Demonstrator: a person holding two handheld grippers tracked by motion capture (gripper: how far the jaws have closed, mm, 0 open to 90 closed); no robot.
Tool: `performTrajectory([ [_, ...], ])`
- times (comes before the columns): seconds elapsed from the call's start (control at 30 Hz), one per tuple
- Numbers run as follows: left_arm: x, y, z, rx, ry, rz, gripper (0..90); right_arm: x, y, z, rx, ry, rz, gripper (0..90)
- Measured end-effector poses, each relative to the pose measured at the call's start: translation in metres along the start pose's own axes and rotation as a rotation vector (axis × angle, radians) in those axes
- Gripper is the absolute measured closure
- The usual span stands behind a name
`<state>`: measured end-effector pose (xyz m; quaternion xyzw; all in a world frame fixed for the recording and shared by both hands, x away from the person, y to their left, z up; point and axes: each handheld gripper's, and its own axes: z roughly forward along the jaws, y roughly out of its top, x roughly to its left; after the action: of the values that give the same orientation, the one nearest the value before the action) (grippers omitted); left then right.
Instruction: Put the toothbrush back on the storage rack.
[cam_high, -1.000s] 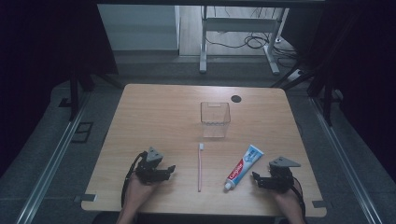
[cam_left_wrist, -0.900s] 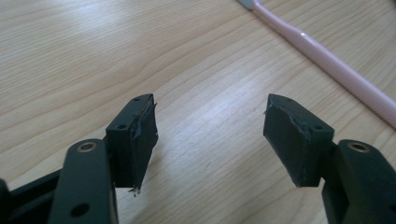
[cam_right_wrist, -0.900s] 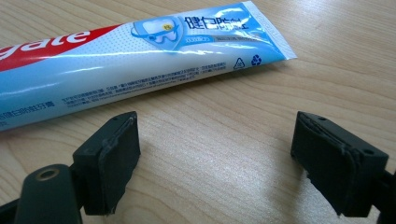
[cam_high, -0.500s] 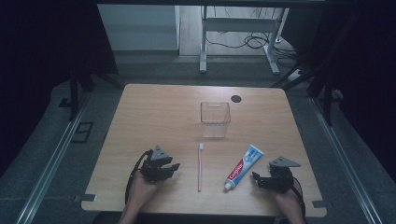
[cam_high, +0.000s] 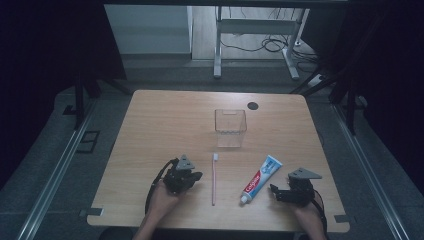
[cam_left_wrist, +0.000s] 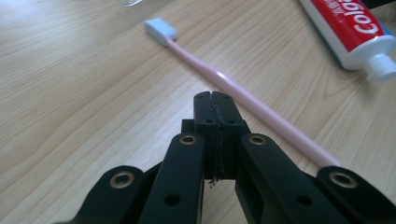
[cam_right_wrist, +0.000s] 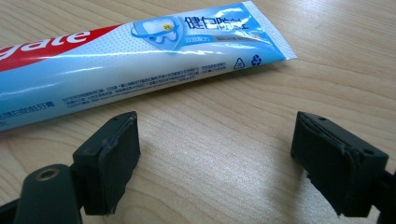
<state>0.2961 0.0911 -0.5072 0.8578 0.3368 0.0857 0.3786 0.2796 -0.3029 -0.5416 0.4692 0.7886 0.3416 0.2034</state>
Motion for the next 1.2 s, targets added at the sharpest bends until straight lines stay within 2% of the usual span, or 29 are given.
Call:
performTrajectory([
  [0.37,-0.023,0.011,0.020,0.022,-0.080,0.042,89.4,0.000,0.000,0.000,0.000,0.000,0.000,15.4],
  [0.6,-0.030,0.008,0.029,0.035,-0.101,0.037,88.9,0.000,0.000,0.000,0.000,0.001,-0.001,15.3],
  [0.83,-0.031,0.006,0.033,0.055,-0.110,0.045,88.8,0.000,0.000,0.000,0.001,0.000,-0.002,15.4],
  [0.87,-0.031,0.005,0.033,0.051,-0.109,0.033,88.7,0.000,0.000,0.000,0.000,0.000,-0.003,15.3],
  [1.03,-0.027,0.003,0.034,0.073,-0.094,0.036,88.7,0.000,0.000,0.000,0.000,0.000,-0.003,15.4],
  [1.2,-0.020,-0.001,0.030,0.076,-0.083,0.016,88.7,0.000,0.000,0.000,0.000,0.000,-0.003,15.4],
])
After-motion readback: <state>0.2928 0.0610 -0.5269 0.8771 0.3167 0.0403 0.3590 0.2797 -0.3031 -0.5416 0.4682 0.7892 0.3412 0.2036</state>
